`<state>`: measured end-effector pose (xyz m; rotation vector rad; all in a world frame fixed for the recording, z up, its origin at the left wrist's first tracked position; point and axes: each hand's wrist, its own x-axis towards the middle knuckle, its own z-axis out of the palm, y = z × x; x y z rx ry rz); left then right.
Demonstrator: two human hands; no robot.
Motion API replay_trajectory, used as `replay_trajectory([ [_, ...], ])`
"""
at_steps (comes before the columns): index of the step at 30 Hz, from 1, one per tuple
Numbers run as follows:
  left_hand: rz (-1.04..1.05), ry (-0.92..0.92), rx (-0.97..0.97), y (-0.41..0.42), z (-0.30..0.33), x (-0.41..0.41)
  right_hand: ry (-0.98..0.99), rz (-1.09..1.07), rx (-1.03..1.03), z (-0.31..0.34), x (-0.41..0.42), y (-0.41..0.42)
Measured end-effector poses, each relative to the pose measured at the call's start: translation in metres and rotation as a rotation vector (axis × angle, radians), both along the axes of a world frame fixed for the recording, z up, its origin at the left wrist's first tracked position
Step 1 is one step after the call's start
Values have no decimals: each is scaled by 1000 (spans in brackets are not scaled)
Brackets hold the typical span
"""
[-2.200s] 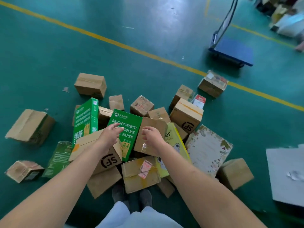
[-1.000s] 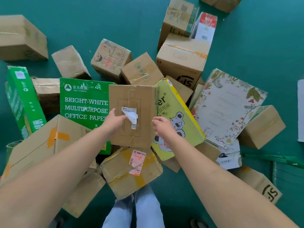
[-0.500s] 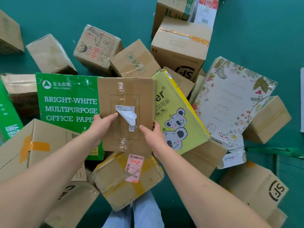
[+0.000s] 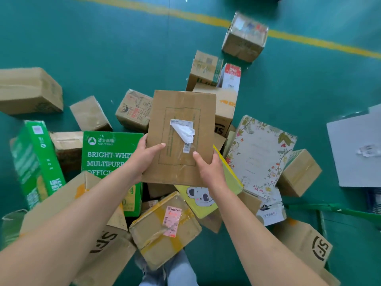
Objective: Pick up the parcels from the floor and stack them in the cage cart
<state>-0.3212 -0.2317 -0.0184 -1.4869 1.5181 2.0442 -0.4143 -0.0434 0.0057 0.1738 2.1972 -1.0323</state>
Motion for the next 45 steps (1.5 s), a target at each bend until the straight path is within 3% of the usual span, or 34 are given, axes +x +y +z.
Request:
replay_trajectory([
  [5,45,79,-62,-20,128,39,80,79,-51,115,38,-13],
  [11,83,145,-127,-32,233,109,147,138,-160,222,83,-26],
  [18,135,192,-180,-5,317,180,145,237,-233,290,120,-19],
  [32,601,128,-324,96,378,317,51,814,-304,348,187,-17],
  [45,1267,-79,-386,324,387,476,-49,1538,-329,354,354,47],
])
